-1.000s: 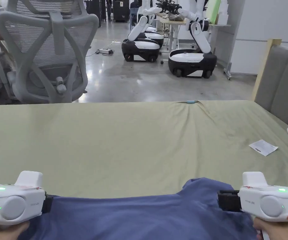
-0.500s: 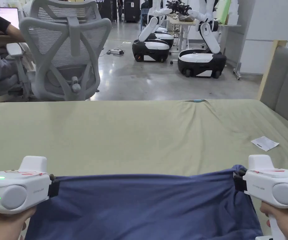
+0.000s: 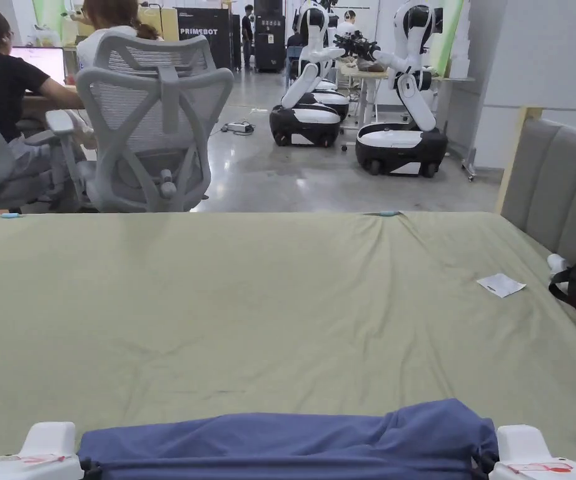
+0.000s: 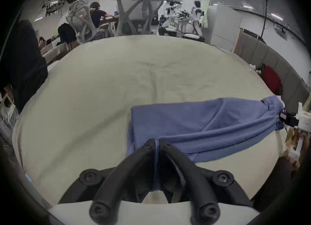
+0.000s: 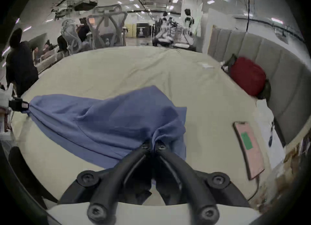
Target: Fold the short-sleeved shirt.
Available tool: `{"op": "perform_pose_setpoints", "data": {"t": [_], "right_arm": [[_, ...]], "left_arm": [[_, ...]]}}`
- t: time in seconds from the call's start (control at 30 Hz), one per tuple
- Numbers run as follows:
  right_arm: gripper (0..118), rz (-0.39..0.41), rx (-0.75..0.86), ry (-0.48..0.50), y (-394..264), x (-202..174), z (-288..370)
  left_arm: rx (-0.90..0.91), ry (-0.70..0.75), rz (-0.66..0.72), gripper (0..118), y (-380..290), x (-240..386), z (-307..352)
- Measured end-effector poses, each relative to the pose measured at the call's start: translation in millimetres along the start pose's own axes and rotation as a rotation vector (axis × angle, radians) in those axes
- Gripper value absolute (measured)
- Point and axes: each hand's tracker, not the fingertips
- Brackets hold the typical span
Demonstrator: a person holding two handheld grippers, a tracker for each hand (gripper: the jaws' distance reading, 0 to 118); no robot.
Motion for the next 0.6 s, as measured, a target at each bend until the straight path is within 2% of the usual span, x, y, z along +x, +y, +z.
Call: {"op": "perform_pose_setpoints", "data": {"t": [0.03,0.07,0.1,0.13,0.33,0.37,0.4,0.43,0.5,0.53,0.57,0.6], "right_arm": [[49,-0.013,0.025,-0.008,8.1,-3.5,9.8],[88,-0.016,0.06,-0.016,18.4,-7.8,20.4],[108,-0.008,0.104,-0.004,28.8,-14.4,30.4],[117,0.0,0.168,0.005,41.3,-24.9,42.9],[117,0.02,0.466,0.031,92.4,-94.4,99.5],[115,0.015,0.507,0.023,93.2,-103.9,103.9],[107,0.011,0.519,0.021,92.4,-110.6,106.2],[91,0.008,0.522,0.021,89.1,-115.9,107.1],[9,0.0,0.521,-0.001,84.6,-123.3,105.0],[0,0.004,0.514,-0.022,82.5,-126.5,103.2],[0,0.013,0.516,-0.015,78.0,-125.2,104.4],[0,0.019,0.504,0.001,76.5,-124.6,103.9]], "left_arm": [[0.038,0.054,-0.04,49,4.3,8.4,8.5],[0.091,0.089,-0.068,84,11.2,18.8,20.0],[0.154,0.081,-0.069,102,18.1,27.9,31.3],[0.225,0.062,-0.055,108,28.0,36.3,41.0],[0.543,-0.04,-0.062,106,61.4,119.4,99.7],[0.577,-0.048,-0.06,105,60.3,128.7,104.4],[0.597,-0.043,-0.053,102,56.9,134.4,107.4],[0.603,-0.039,-0.04,91,53.0,138.6,110.7],[0.59,-0.024,-0.057,26,48.4,143.6,110.2],[0.567,0.018,-0.107,0,43.5,146.8,106.8],[0.561,0.061,-0.132,0,38.9,147.6,104.2],[0.546,0.033,-0.125,0,36.9,144.4,102.5]]}}
